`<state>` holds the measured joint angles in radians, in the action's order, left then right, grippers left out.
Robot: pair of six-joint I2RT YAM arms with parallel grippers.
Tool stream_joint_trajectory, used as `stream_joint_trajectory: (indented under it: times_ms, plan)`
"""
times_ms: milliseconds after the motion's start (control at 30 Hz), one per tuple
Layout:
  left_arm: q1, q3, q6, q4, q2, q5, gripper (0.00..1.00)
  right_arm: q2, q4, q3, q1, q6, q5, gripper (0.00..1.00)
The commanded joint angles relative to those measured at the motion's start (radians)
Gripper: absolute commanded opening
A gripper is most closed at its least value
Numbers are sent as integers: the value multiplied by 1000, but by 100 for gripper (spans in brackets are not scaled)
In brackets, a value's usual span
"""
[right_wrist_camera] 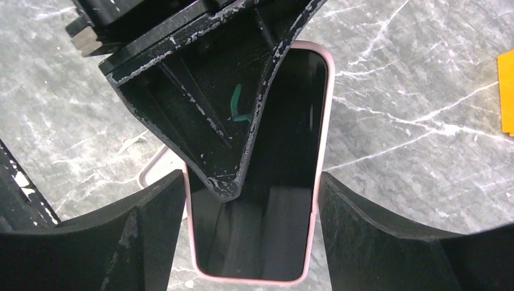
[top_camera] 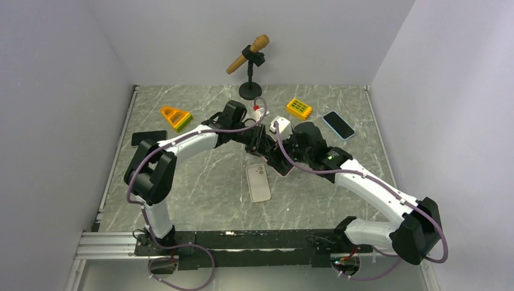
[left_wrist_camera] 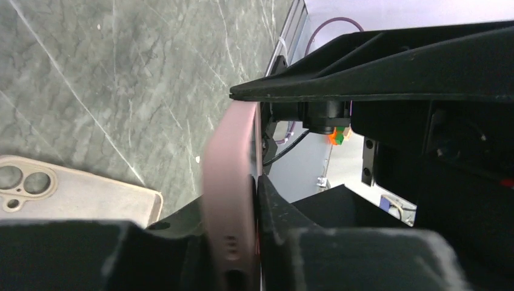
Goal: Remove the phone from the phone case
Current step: Pick up the phone at the center of the board.
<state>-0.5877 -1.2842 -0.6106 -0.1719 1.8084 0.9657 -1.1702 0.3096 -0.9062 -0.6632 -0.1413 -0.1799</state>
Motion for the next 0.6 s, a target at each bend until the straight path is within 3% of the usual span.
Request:
stream_joint_trajectory:
  times_ms: [0, 167, 267, 367, 467, 567]
  plan:
    - [10, -40, 72, -22, -36, -14, 14, 56, -41, -26, -27, -15, 50, 1]
    - [78, 4, 82, -44, -148, -213, 0, 104, -120, 71, -32, 109, 154, 95]
    - [170, 113, -17, 112, -249, -253, 0, 128, -177, 138, -32, 245, 274, 100]
    - [280, 272, -193, 392, -353, -256, 0, 159, -240, 203, -22, 412, 380, 100]
    - [358, 415, -381, 708, -400, -238, 0, 172, -385, 270, 33, 616, 226, 100]
    - [388, 480, -576, 998, -348, -182, 0, 121, -580, 298, 71, 808, 43, 100]
